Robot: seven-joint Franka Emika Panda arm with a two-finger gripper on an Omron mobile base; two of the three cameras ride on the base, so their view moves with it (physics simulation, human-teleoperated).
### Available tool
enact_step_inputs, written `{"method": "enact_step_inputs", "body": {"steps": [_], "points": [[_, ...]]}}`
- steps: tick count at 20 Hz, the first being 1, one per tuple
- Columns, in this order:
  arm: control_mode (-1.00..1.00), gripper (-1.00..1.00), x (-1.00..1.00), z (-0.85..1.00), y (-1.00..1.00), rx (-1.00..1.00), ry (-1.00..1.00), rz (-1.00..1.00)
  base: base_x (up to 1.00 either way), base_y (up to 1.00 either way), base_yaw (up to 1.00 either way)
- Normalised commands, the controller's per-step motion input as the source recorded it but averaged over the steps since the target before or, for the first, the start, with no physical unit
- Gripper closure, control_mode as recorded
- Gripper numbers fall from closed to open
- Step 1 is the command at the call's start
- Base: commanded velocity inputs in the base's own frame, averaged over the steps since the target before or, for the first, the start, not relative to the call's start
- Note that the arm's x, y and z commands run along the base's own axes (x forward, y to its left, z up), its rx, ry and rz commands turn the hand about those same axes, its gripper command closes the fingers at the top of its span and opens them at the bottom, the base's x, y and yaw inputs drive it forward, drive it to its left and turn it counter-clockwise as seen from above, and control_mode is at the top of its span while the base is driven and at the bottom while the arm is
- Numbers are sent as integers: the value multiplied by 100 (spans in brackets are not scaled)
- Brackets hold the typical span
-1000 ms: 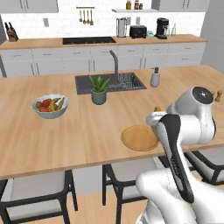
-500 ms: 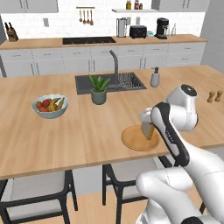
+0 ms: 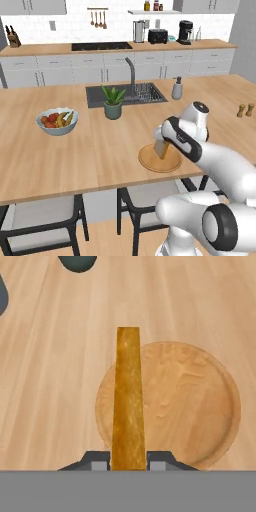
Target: Start the toaster. Once the lever pops up, take the bread to the plate on the dining counter.
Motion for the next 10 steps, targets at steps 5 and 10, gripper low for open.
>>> {"method": "enact_step_inputs", "body": {"steps": [5,10], "points": [[-100,100,32,-48,0,6,3,0,0,0,0],[-100,100,0,-21,4,5,16,1,0,0,0]]}}
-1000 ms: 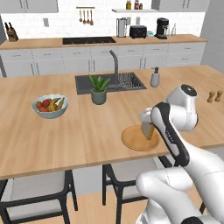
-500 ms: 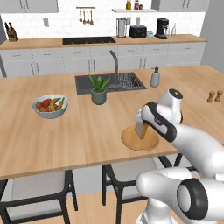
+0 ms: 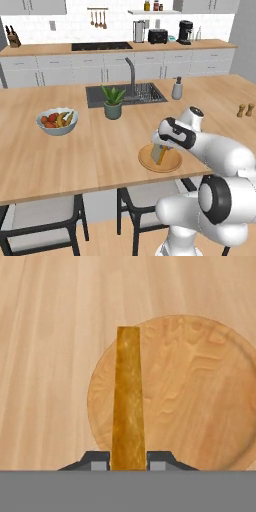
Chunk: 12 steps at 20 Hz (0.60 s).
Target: Start the toaster. Once the lever pops up, take the bread to the plate on the dining counter.
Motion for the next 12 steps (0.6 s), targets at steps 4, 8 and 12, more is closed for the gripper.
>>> {"method": "enact_step_inputs", "body": {"steps": [4,8,12], "points": [[-100,100,0,-16,0,3,10,0,0,0,0],[-100,100,0,-22,0,2,0,0,0,0,0],[-100,100,0,-24,0,1,0,0,0,0,0]]}}
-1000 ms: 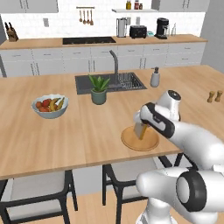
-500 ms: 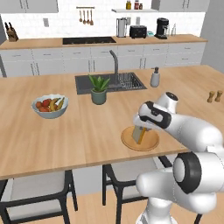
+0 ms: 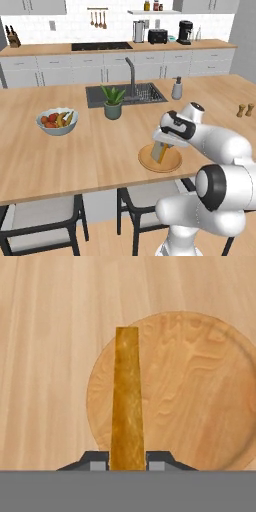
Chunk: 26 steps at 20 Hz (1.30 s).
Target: Start the toaster. Once the lever pops up, take the bread to the plate on the dining counter.
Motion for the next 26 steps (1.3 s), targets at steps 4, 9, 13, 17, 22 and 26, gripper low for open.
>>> {"method": "enact_step_inputs", "body": {"steps": [4,9,13,17,22,26], "points": [[-100,-100,0,-22,0,0,0,2,0,0,0],[-100,-100,3,-5,-2,0,0,1,0,0,0],[-100,-100,0,0,-45,0,-4,0,0,0,0],[-100,-100,0,0,-44,0,-8,0,0,0,0],[-100,-100,-8,23,-35,0,-20,0,0,0,0],[-100,-100,-66,42,6,-4,-43,0,0,0,0]]}}
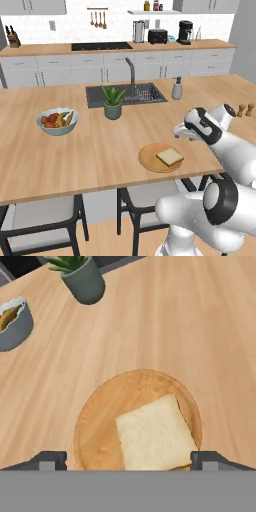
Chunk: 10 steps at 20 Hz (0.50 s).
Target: Start the toaster. Once the lever pops up, take the bread to the plate on the dining counter.
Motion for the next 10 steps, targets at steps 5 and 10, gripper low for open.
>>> {"method": "enact_step_inputs", "body": {"steps": [5,10], "points": [[-100,-100,-33,55,73,-12,-17,0,0,0,0],[-100,-100,-34,67,75,-19,7,-2,0,0,0]]}}
